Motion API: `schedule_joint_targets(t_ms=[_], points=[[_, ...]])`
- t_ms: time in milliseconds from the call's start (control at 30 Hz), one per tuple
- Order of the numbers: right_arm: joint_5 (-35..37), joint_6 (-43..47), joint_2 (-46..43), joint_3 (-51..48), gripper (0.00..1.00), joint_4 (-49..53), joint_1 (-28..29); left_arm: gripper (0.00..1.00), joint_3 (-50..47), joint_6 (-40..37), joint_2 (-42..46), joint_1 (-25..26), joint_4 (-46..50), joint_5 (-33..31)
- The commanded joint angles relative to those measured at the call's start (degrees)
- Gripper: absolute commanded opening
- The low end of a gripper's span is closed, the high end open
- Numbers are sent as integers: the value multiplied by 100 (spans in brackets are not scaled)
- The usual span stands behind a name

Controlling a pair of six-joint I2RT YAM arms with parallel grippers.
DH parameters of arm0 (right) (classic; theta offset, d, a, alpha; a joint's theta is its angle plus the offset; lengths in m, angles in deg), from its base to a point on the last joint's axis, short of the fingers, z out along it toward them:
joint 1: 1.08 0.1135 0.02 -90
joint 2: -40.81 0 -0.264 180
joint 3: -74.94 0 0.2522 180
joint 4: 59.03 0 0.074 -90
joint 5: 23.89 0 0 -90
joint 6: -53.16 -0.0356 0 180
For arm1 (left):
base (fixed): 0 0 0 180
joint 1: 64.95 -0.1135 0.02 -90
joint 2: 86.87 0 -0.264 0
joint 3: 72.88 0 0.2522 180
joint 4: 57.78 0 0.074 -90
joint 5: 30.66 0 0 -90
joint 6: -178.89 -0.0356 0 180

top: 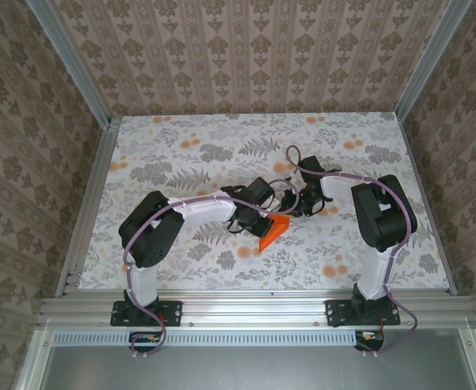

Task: Fold a paper plane with a square sheet of paper (pick it up from the middle)
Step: Third fold the triangle at the center of the table.

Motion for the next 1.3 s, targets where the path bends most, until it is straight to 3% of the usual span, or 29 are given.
schedule_joint_targets(t_ms=[0, 833, 1267], points=[[243, 105, 173, -7, 10, 253, 0, 7, 160, -169, 55, -69, 175, -36], [195, 2, 141, -12, 10, 160, -1, 7, -219, 202, 33, -26, 35, -101], [120, -47, 138, -48, 10, 121, -1, 8, -84, -4, -38, -2, -9, -31]])
